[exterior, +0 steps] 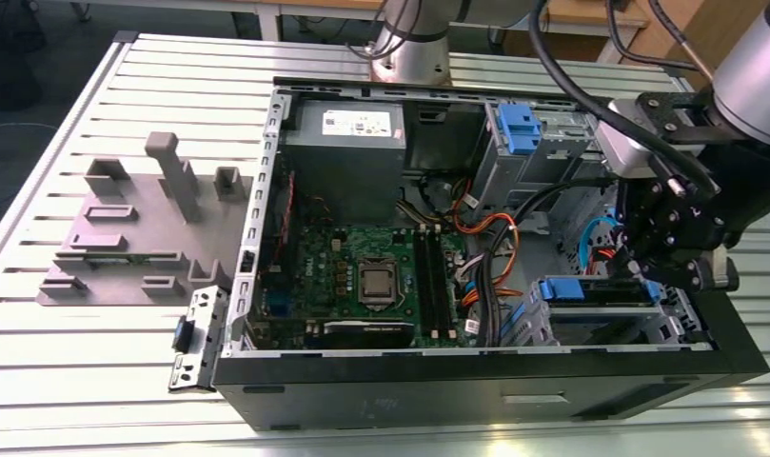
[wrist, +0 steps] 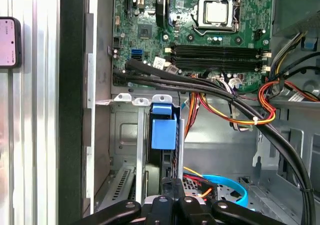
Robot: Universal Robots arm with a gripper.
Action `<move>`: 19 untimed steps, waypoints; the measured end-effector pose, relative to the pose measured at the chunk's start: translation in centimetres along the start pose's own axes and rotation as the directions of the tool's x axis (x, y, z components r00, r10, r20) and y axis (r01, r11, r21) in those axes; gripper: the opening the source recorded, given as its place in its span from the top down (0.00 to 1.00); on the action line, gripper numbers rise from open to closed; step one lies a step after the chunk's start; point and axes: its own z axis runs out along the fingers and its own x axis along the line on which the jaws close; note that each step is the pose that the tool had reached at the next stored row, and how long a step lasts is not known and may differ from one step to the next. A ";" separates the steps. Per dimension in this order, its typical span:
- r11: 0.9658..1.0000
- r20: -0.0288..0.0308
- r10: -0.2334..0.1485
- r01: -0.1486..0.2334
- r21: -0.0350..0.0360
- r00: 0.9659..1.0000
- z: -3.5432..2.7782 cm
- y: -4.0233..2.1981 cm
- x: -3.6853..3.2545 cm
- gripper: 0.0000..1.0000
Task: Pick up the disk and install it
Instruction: 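Insert the second disk wire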
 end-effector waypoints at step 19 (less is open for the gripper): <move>1.000 0.000 0.000 0.000 -0.003 1.000 -3.09 -0.18 -1.62 0.89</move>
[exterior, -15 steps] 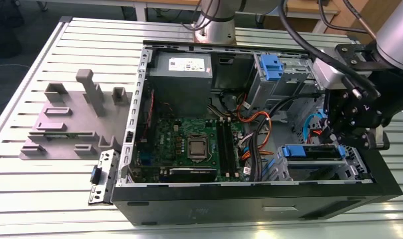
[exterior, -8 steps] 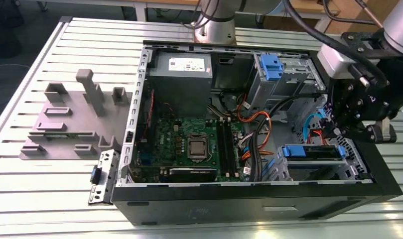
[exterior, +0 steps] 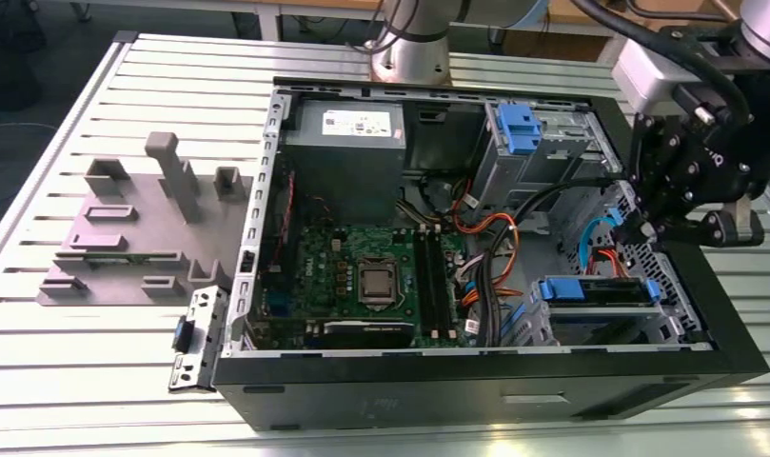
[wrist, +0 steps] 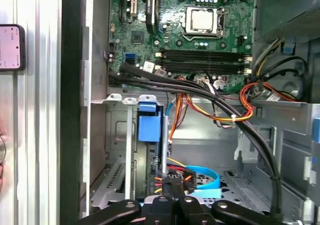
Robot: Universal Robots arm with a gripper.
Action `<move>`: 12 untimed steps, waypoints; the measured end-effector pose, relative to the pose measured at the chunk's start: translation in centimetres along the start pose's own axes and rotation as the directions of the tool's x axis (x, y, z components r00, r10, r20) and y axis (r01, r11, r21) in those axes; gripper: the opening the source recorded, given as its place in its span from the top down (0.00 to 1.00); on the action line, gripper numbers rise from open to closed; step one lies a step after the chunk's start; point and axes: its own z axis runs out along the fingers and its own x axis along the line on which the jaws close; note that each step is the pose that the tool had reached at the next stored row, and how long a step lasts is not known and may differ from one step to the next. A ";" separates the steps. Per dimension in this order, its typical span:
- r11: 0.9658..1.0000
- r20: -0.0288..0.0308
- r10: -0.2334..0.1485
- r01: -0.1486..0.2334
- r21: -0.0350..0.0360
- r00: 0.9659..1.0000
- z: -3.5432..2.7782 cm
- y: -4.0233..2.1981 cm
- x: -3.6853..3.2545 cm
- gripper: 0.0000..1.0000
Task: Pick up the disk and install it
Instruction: 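Insert the second disk wire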
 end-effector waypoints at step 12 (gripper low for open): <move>1.000 0.002 0.002 -0.002 -0.027 1.000 0.00 -0.22 -1.04 0.89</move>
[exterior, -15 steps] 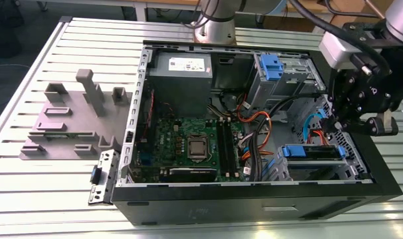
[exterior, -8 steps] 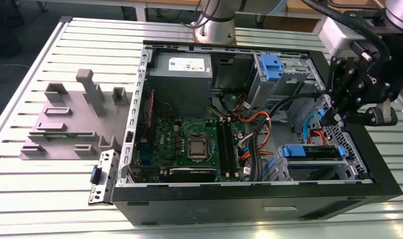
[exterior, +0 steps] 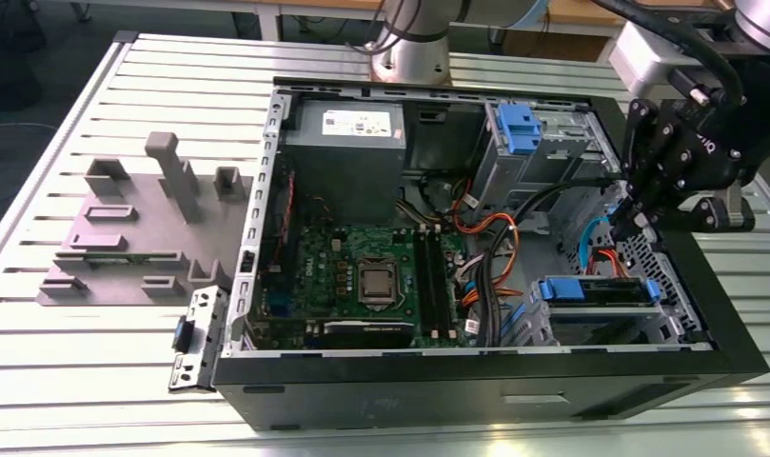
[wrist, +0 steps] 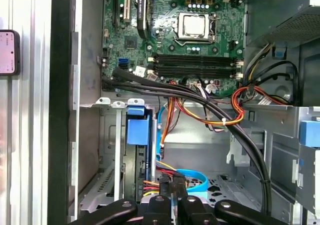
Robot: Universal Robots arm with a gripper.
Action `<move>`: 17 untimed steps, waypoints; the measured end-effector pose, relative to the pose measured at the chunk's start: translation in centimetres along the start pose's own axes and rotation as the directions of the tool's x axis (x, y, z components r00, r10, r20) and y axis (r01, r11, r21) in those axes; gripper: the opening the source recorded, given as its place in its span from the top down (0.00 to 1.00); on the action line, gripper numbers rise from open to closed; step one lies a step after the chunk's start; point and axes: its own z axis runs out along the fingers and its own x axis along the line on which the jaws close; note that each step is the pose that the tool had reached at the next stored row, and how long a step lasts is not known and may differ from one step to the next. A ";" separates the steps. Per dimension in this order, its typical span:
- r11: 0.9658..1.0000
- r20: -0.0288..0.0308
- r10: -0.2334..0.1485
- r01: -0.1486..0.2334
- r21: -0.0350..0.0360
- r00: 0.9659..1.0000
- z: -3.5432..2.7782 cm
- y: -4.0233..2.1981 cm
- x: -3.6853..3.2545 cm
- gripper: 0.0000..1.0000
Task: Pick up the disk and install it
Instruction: 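Insert the second disk wire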
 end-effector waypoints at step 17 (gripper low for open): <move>1.000 0.001 0.003 -0.003 -0.015 1.000 0.26 -0.28 -0.36 0.67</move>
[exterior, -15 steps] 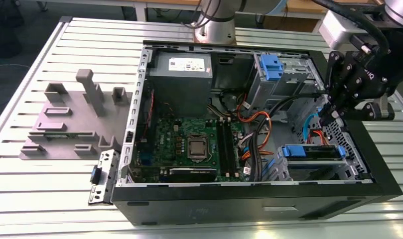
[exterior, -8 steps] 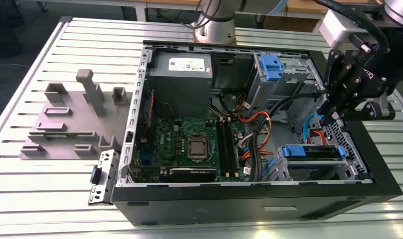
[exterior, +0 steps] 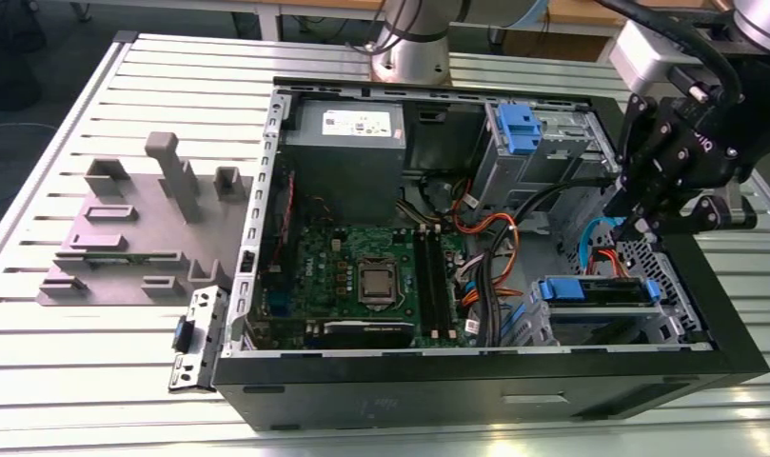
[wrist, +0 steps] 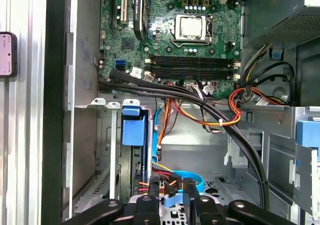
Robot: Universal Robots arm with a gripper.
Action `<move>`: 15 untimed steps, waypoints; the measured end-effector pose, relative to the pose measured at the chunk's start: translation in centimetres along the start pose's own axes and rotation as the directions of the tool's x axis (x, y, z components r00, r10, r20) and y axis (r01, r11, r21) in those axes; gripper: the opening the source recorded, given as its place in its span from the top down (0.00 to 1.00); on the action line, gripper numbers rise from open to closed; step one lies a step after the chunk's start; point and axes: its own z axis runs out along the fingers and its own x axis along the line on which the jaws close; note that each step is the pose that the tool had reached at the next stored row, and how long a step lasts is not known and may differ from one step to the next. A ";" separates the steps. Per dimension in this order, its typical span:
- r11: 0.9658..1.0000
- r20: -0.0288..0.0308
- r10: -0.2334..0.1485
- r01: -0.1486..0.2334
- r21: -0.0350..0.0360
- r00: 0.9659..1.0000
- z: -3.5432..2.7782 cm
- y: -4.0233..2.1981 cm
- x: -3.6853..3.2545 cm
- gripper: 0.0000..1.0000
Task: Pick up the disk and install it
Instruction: 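Insert the second disk wire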
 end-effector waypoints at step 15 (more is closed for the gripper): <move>1.000 0.000 0.001 -0.001 -0.001 1.000 0.71 -0.08 0.02 0.84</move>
